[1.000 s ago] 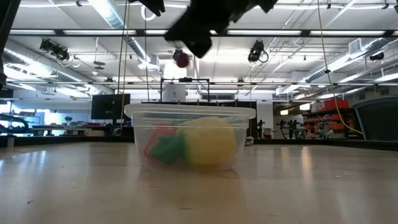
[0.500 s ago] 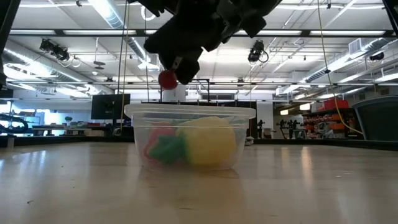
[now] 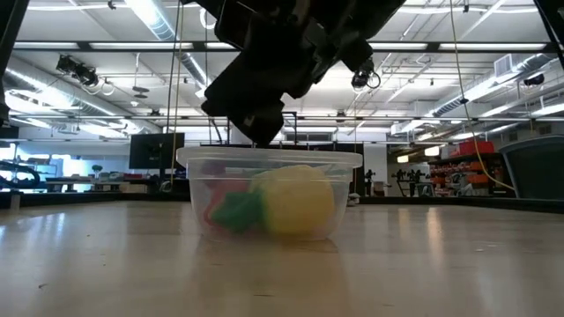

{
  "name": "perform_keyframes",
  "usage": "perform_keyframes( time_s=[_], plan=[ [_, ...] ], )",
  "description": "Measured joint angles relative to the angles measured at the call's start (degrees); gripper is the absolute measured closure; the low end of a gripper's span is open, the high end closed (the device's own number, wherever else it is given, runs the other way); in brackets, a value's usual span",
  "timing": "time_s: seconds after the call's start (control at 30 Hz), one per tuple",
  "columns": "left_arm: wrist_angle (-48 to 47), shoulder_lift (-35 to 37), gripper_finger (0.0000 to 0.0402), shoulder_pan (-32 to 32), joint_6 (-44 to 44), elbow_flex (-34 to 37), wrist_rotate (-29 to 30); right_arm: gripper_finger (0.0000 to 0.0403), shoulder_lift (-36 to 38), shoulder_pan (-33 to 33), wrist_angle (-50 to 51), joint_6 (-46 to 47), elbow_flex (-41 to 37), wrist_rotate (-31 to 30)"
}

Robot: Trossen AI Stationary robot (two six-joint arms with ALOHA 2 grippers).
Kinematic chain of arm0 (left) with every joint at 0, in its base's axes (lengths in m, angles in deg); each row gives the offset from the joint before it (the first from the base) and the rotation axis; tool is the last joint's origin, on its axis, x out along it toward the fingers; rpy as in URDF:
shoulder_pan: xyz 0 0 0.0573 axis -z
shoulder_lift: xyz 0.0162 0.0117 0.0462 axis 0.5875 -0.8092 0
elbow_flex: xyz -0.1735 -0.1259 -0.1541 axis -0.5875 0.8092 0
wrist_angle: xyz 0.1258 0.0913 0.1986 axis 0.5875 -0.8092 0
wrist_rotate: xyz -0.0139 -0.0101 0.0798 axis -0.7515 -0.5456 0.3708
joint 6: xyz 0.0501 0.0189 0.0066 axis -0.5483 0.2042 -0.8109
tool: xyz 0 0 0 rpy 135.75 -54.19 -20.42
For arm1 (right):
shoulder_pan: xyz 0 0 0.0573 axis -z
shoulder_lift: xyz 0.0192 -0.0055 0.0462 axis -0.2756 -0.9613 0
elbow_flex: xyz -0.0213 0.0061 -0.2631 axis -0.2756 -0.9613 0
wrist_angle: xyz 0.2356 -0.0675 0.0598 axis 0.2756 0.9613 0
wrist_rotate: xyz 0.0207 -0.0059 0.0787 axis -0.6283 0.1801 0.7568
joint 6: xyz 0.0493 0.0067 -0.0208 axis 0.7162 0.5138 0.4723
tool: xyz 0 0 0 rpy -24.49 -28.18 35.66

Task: Pick and placing Produce into tupperware
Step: Put the cherry into the transparent bin, then return to Home Position

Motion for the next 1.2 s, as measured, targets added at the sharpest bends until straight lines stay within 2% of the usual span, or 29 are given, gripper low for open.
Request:
perform_keyframes(
  time_s=[0.2,0.37,0.47,0.67,1.0,1.2],
  plan=[
    [-0.04,0.00,0.0266,0.00,-0.44,0.00,0.00,0.0290,0.96,0.24,0.77,0.72,0.02,-4.90],
    [-1.03,1.51,0.0276,0.00,-1.71,0.09,-0.22,0.0268,8.95,3.25,3.37,5.02,0.02,-5.46],
    [-2.75,4.59,0.0283,0.00,-1.60,0.09,-0.28,0.0266,17.10,6.11,8.41,7.44,0.02,-5.71],
    [-3.59,14.19,0.0291,0.07,0.03,0.03,-0.35,0.0272,37.36,12.99,22.32,6.20,0.07,-7.61],
    [-3.64,33.43,0.0288,0.07,-1.02,-0.01,-0.44,0.0284,68.90,18.87,35.70,3.40,0.09,-21.06],
    [-3.56,43.82,0.0299,0.06,6.39,-0.09,-0.38,0.0284,80.99,18.88,39.69,2.82,0.22,-28.00]
  ],
)
